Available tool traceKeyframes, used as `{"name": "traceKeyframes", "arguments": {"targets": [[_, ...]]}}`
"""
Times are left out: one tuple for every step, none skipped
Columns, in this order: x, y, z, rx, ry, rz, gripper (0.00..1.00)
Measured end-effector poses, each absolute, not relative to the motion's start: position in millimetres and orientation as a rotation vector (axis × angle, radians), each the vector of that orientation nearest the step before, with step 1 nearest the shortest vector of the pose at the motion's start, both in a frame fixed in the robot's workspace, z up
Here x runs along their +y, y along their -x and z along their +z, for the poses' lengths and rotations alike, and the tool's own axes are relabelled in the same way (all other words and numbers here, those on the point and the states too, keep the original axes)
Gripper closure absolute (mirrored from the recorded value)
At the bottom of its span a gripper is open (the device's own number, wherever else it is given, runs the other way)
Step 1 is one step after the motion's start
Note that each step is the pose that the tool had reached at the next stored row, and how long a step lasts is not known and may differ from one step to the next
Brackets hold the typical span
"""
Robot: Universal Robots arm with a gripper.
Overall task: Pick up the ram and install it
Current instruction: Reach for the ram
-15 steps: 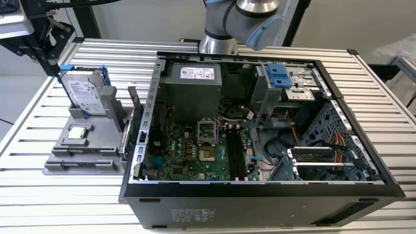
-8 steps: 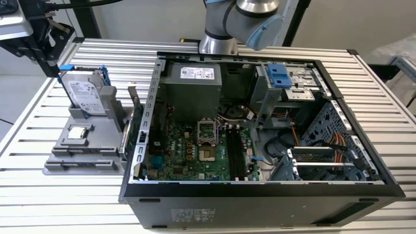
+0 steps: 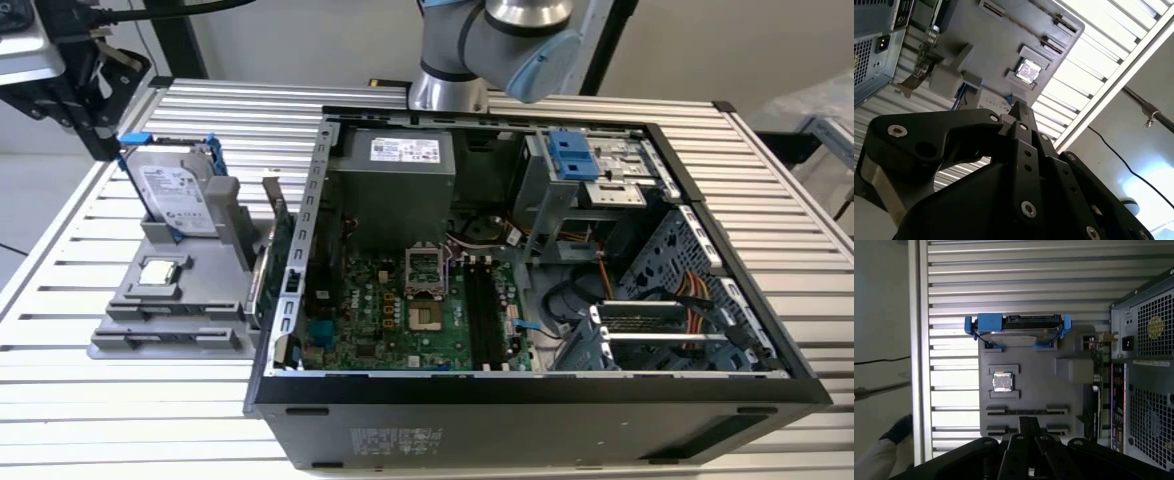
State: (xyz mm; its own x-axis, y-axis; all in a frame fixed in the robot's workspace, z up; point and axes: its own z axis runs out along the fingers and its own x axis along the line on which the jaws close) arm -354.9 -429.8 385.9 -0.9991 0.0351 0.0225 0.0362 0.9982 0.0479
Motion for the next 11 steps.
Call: {"name": "traceKeyframes", "arguments": {"targets": [[-430.7,354.9,385.9,-3.118,0.055,-0.075,1.0],[-431.8,354.9,385.8,-3.119,0.054,-0.075,1.0],[-432.8,354.9,385.9,-3.118,0.053,-0.075,1.0],[-433.6,354.9,385.8,-3.119,0.051,-0.075,1.0],[-434.7,354.9,385.7,-3.119,0.049,-0.075,1.0],[-435.5,354.9,385.6,-3.119,0.047,-0.075,1.0],[-436.3,354.9,385.5,-3.119,0.045,-0.075,1.0],[-436.9,354.9,385.4,-3.119,0.043,-0.075,1.0],[-437.8,354.9,385.2,-3.119,0.041,-0.075,1.0],[-438.4,354.9,385.1,-3.119,0.04,-0.075,1.0],[-439.3,354.9,385.1,-3.118,0.039,-0.075,1.0]]}}
